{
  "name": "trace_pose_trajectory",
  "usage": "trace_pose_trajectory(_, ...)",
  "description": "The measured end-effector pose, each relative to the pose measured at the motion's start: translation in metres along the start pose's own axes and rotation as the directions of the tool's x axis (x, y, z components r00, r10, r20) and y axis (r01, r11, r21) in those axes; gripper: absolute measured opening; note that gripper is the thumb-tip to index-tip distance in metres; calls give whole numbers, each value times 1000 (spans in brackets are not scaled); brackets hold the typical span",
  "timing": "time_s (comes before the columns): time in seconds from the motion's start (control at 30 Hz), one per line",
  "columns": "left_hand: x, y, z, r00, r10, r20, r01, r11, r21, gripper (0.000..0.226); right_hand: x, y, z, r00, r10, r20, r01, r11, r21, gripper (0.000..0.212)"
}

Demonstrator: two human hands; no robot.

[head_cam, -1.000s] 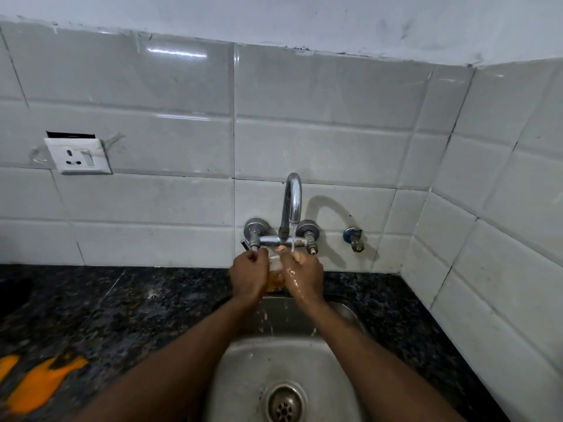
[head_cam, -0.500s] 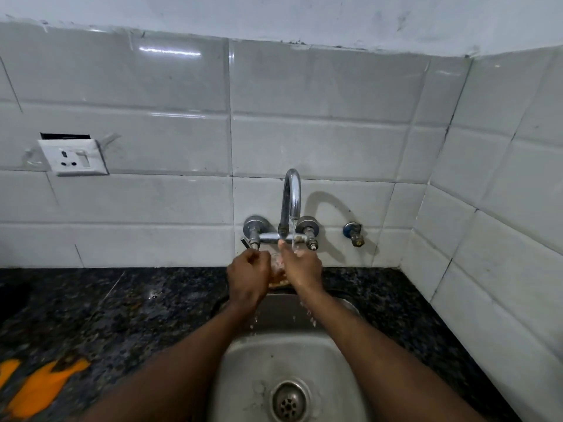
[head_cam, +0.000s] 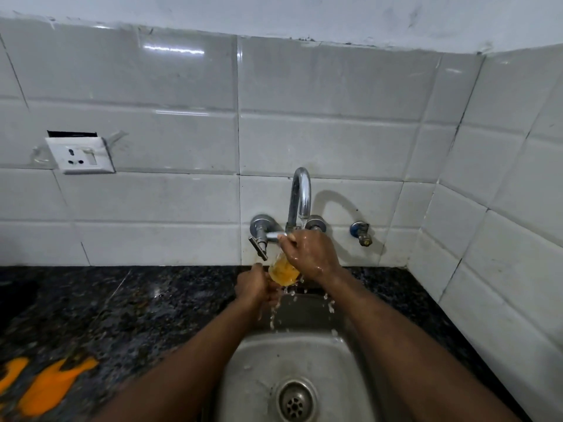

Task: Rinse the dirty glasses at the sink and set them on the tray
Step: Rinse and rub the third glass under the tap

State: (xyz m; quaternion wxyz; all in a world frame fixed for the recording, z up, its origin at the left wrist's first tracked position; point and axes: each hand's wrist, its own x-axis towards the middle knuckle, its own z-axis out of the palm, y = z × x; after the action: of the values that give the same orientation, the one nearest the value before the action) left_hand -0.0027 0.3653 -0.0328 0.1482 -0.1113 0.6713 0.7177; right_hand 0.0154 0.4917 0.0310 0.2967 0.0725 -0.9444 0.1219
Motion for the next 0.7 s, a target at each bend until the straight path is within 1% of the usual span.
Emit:
trace_pose_trajectory(0.07, 0, -7, -4, 991, -100, 92, 104, 993, -47, 54, 0, 0, 2, 998, -57, 25, 59, 996, -66, 43)
trace_pose_trajectory(0.1, -1, -8, -4, 985, -117, 129, 127, 989, -75, 54, -1, 1, 5, 999, -41, 31, 42, 998, -45, 42)
trace_pose_trajectory(0.13, -5, -4, -2, 979, -120, 165, 141, 983, -120, 54, -3, 3, 7, 999, 46, 3, -46, 997, 59, 41)
trace_pose_trajectory(0.17, -6, -2, 3, 974, -103, 200, 142, 971, -194, 52, -6, 3, 10, 980, 195, -28, -184, 956, 227, 40)
trace_pose_trajectory(0.2, -8, 2, 8, 979, -60, 197, 106, 966, -235, 49, -12, 1, 12, 923, 383, -35, -336, 847, 412, 38)
trace_pose_trajectory(0.23, -8, 8, 14, 990, 22, 138, 7, 978, -209, 43, -19, -2, 16, 824, 565, 25, -466, 654, 596, 36)
trace_pose_trajectory(0.27, -9, 16, 17, 988, 145, 42, -143, 988, -50, 36, -26, -8, 21, 693, 709, 134, -549, 398, 736, 32)
trace_pose_trajectory(0.3, -7, 25, 19, 948, 317, -35, -304, 932, 196, 32, -32, -15, 27, 558, 788, 261, -588, 153, 794, 28)
trace_pose_trajectory(0.33, -6, 33, 19, 870, 493, -33, -435, 796, 420, 31, -37, -19, 31, 449, 815, 367, -597, -33, 802, 25)
trace_pose_trajectory(0.37, -8, 41, 18, 787, 615, 55, -530, 626, 572, 30, -41, -22, 35, 380, 802, 461, -601, -165, 782, 24)
trace_pose_trajectory(0.4, -12, 49, 18, 730, 661, 174, -586, 474, 657, 30, -44, -23, 42, 352, 769, 534, -613, -242, 752, 26)
trace_pose_trajectory(0.43, -14, 56, 18, 692, 671, 268, -617, 357, 701, 30, -46, -23, 45, 348, 729, 589, -630, -284, 723, 30)
trace_pose_trajectory(0.47, -16, 61, 19, 674, 665, 322, -627, 285, 725, 30, -47, -23, 49, 349, 707, 615, -646, -294, 704, 34)
trace_pose_trajectory(0.5, -16, 63, 19, 673, 662, 330, -625, 271, 732, 30, -47, -21, 54, 355, 705, 614, -661, -276, 698, 39)
trace_pose_trajectory(0.53, -16, 65, 18, 683, 664, 305, -615, 297, 730, 30, -47, -20, 56, 363, 722, 589, -665, -242, 706, 43)
trace_pose_trajectory(0.57, -11, 65, 17, 716, 652, 249, -591, 377, 713, 30, -45, -18, 57, 375, 740, 558, -663, -207, 720, 46)
trace_pose_trajectory(0.6, -7, 63, 16, 773, 609, 178, -544, 491, 680, 33, -43, -18, 55, 404, 755, 516, -640, -170, 749, 48)
trace_pose_trajectory(0.67, 2, 57, 11, 894, 445, 50, -397, 736, 548, 44, -38, -14, 50, 492, 749, 444, -580, -98, 809, 44)
trace_pose_trajectory(0.7, 5, 53, 8, 937, 350, 9, -315, 831, 458, 48, -36, -13, 46, 531, 727, 436, -576, -68, 815, 40)
